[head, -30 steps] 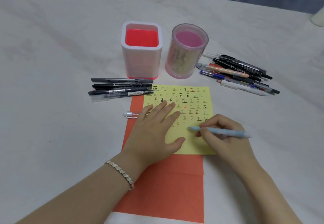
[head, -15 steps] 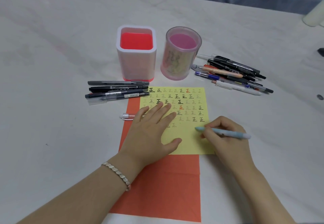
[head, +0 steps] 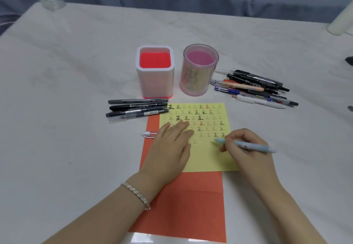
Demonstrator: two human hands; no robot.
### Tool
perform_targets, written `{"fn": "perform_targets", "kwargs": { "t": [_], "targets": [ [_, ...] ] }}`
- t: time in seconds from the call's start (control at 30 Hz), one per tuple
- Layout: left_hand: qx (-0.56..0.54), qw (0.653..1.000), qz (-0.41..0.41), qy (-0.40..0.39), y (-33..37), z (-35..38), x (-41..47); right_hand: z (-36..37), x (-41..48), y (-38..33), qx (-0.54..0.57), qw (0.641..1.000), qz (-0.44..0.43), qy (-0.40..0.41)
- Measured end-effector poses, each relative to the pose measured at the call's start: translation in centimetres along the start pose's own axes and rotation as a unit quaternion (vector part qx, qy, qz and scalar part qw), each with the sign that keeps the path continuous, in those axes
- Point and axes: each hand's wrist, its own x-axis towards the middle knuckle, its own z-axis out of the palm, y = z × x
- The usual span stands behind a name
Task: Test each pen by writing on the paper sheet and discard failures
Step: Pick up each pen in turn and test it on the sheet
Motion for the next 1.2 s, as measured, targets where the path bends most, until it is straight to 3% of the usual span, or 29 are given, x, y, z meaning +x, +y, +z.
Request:
{"fn": "perform_targets", "kwargs": {
  "t": [0.2, 0.37, 0.47, 0.6, 0.67, 0.77, 0.93, 1.2],
  "targets": [
    [-0.024, 0.995, -0.052, 0.078, -0.9, -2.4, -0.4, 0.7, -0.5, -1.3, 0.017, 0.999, -0.013, -0.047],
    [0.122, 0.989, -0.083, 0.016, -3.2, -4.8, -0.8, 0.8, -0.8, -1.4, 0.011, 0.998, -0.01, -0.061],
    [0.13, 0.988, -0.084, -0.011, -3.5, -5.7, -1.0, 0.8, -1.1, -1.6, 0.011, 0.997, -0.018, -0.068],
    [-0.046, 0.981, -0.188, -0.008, -1.7, -7.0, -1.1, 0.5, -1.5, -2.2, 0.045, 0.996, -0.046, -0.067],
    [-0.179, 0.954, -0.239, 0.009, -0.1, -7.5, -1.2, 0.4, -1.8, -2.7, 0.084, 0.993, -0.047, -0.068],
    [-0.301, 0.921, -0.243, 0.041, 2.2, -8.4, -1.1, 0.1, -2.2, -3.3, 0.14, 0.986, -0.048, -0.08],
    [-0.354, 0.904, -0.23, 0.068, 4.3, -9.7, -1.1, -0.4, -2.6, -3.8, 0.21, 0.972, -0.06, -0.08],
    [-0.345, 0.911, -0.219, 0.058, 5.2, -10.2, -1.1, -0.8, -2.8, -4.0, 0.189, 0.975, -0.085, -0.077]
  ]
}}
